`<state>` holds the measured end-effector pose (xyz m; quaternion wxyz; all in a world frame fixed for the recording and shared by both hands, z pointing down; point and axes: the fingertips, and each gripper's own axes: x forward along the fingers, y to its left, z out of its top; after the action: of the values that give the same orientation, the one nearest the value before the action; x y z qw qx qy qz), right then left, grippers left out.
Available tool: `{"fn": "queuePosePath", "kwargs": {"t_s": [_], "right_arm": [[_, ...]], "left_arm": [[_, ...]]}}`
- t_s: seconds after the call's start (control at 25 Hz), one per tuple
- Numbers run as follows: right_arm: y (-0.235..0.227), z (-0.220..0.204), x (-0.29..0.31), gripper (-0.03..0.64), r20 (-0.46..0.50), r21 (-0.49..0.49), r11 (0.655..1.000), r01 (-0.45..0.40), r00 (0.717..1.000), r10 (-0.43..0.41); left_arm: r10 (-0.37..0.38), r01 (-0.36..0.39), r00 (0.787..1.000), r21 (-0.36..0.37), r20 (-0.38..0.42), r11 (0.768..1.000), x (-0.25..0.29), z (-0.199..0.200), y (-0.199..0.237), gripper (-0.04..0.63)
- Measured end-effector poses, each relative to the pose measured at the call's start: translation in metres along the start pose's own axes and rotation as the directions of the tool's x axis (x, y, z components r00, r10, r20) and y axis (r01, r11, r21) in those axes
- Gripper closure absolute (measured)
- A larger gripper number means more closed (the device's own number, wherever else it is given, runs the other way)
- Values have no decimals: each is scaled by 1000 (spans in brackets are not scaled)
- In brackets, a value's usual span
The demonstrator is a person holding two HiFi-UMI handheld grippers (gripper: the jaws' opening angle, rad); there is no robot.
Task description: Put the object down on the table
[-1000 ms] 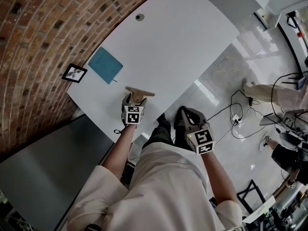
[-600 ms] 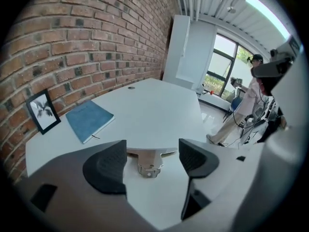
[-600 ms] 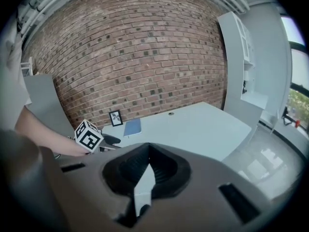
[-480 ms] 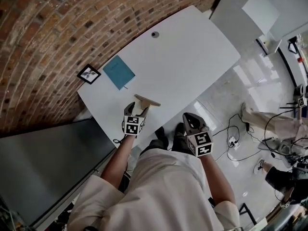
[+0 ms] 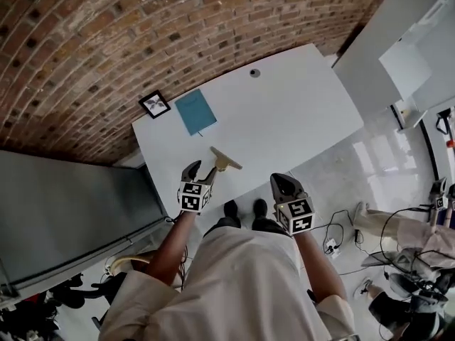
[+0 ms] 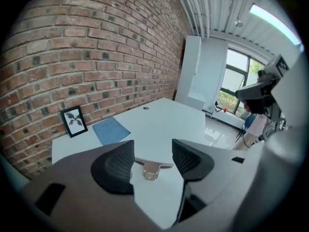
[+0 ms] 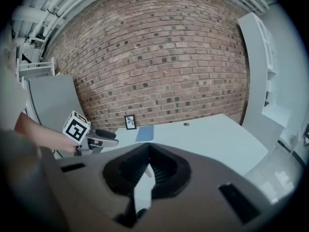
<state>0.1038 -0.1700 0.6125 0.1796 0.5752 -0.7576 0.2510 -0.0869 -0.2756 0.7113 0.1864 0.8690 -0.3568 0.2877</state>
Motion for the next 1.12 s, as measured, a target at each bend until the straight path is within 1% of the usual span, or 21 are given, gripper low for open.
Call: {"fn": "queuePosePath", "kwargs": {"t_s": [0.08, 0.2, 0.24, 0.36, 0.68, 0.84, 1.12], "right_arm": [[2, 7, -1, 614, 12, -12, 999, -32, 999, 32], [7, 18, -5, 614, 34, -38, 996, -78, 996, 79], [7, 24, -5, 614, 42, -56, 994, -94, 994, 96], [9, 39, -10, 614, 69, -99, 987, -130, 988, 137], [13, 74, -35, 614, 123, -182, 970, -163, 975, 187], [16, 90, -44, 614, 139, -226, 960, -163, 970, 198], [24, 116, -58, 614, 188, -266, 950, -166, 957, 219]], "left_arm": [[18, -17, 999, -27, 31, 999, -17, 11, -3, 367], [51, -48, 995, -43, 82, 998, -44, 28, -10, 401], [69, -64, 992, -49, 105, 997, -51, 36, -11, 418], [120, -111, 980, -63, 156, 992, -74, 51, -11, 427], [188, -173, 952, -84, 241, 981, -130, 77, -17, 461], [223, -199, 932, -110, 286, 974, -156, 91, -19, 514], [257, -224, 898, -133, 357, 965, -189, 111, -22, 562]]}}
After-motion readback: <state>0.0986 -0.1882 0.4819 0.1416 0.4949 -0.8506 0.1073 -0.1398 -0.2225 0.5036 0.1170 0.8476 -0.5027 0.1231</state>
